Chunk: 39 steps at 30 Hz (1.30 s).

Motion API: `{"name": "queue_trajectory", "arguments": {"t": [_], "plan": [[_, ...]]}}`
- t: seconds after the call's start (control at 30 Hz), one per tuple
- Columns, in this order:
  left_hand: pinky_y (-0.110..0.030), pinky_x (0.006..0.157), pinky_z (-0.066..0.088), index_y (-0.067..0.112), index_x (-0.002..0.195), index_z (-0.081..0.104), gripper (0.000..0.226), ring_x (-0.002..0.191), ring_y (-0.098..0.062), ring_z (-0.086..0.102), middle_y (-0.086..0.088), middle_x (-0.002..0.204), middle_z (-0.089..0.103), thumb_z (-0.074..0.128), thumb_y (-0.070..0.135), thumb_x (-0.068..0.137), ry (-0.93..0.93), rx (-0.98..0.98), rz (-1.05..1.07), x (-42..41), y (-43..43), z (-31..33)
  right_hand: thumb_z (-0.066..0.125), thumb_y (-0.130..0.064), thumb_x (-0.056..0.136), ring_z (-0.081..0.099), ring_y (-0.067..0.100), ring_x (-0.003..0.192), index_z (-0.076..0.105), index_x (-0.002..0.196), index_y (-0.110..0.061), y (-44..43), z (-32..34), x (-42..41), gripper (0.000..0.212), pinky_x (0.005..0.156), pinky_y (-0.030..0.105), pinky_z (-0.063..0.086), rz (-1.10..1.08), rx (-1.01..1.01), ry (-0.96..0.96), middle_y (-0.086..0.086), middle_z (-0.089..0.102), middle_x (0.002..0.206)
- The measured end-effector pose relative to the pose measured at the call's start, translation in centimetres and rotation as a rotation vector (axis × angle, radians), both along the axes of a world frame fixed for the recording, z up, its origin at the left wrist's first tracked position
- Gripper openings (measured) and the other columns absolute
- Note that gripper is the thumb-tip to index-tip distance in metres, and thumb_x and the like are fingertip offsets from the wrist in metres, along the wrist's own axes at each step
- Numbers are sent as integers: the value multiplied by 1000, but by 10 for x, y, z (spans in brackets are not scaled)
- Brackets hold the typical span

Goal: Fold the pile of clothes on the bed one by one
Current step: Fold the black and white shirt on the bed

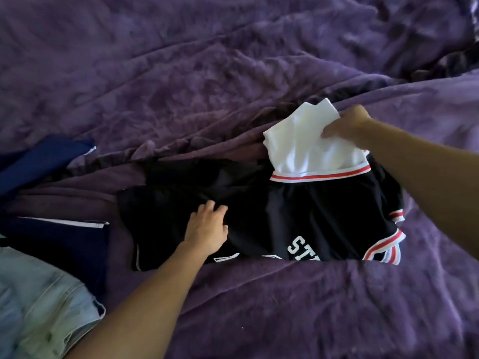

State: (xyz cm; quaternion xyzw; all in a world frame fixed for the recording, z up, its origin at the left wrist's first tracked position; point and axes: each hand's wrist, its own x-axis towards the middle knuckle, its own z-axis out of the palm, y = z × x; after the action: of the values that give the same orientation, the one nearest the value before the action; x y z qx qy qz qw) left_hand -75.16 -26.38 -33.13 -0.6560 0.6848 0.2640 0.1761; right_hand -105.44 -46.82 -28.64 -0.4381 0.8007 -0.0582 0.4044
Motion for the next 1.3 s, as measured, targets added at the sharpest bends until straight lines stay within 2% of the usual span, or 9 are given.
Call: {"name": "queue_trajectory", "arguments": {"t": [0.13, 0.23, 0.37, 0.47, 0.57, 0.67, 0.83, 1.0, 1.3], "plan": [[-40, 95, 43, 20, 131, 50, 42, 117, -26, 47, -6, 128, 48, 57, 28, 90, 65, -36, 159, 1, -16, 12, 71, -3, 68, 45, 15, 55, 57, 63, -15, 22, 36, -14, 19, 44, 13, 37, 300, -356, -78, -5, 46, 58], [-42, 92, 45, 16, 126, 55, 37, 113, -28, 50, -8, 122, 52, 58, 22, 89, 100, -149, 237, 2, -31, 28, 58, -14, 71, 56, 23, 72, 64, 70, -8, 88, 50, -37, 8, 62, 29, 45, 715, -609, -24, 4, 60, 73], [-44, 89, 45, 11, 121, 58, 34, 108, -31, 51, -9, 119, 53, 59, 14, 87, 154, -284, 163, -22, -44, 46, 48, -6, 71, 63, 34, 109, 77, 80, -15, 174, 24, -73, 31, 89, 48, 49, 1037, -454, 188, 11, 71, 106], [-46, 86, 47, 9, 118, 62, 36, 104, -36, 54, -14, 119, 55, 63, 10, 82, 220, -382, -10, -59, -40, 54, 59, 10, 63, 61, 38, 113, 76, 92, -12, 197, 9, -91, 40, 86, 52, 51, 780, -460, 201, 13, 68, 115], [-44, 79, 50, 11, 118, 63, 45, 103, -37, 57, -18, 123, 56, 68, 8, 73, 280, -447, -256, -101, -21, 53, 63, -24, 79, 51, 33, 116, 63, 118, -19, 184, 5, -101, 39, 92, 51, 47, 191, -478, 249, 7, 58, 127], [-41, 87, 46, 21, 132, 52, 59, 121, -35, 47, -17, 140, 43, 65, 15, 75, 264, -304, -486, -136, 3, 41, 76, -57, 68, 47, 27, 125, 36, 142, -27, 171, -8, -100, 90, 102, 41, 42, -166, -111, 128, 4, 47, 140], [-46, 111, 23, 33, 150, 18, 68, 145, -27, 5, -4, 159, -4, 46, 12, 91, 94, 149, -428, -144, 10, 11, 84, -37, 66, 60, 28, 93, 54, 110, -14, 182, -31, -103, 58, 71, 32, 45, -207, 56, 58, 8, 62, 106], [-44, 106, 29, 30, 146, 27, 57, 136, -29, 26, -6, 156, 14, 46, 20, 94, 232, 75, -376, -139, 5, 28, 82, -22, 71, 56, 19, 67, 68, 96, -4, 182, -1, -128, 34, 61, 29, 47, -291, -74, -16, 6, 61, 77], [-35, 98, 41, 23, 139, 42, 42, 119, -20, 45, -1, 136, 42, 42, 28, 97, 191, 24, -21, -23, 42, 67, 65, -35, 80, 61, 39, 86, 46, 91, -15, 158, 75, 17, 30, 67, 37, 42, 183, -211, 163, 18, 64, 90]]}}
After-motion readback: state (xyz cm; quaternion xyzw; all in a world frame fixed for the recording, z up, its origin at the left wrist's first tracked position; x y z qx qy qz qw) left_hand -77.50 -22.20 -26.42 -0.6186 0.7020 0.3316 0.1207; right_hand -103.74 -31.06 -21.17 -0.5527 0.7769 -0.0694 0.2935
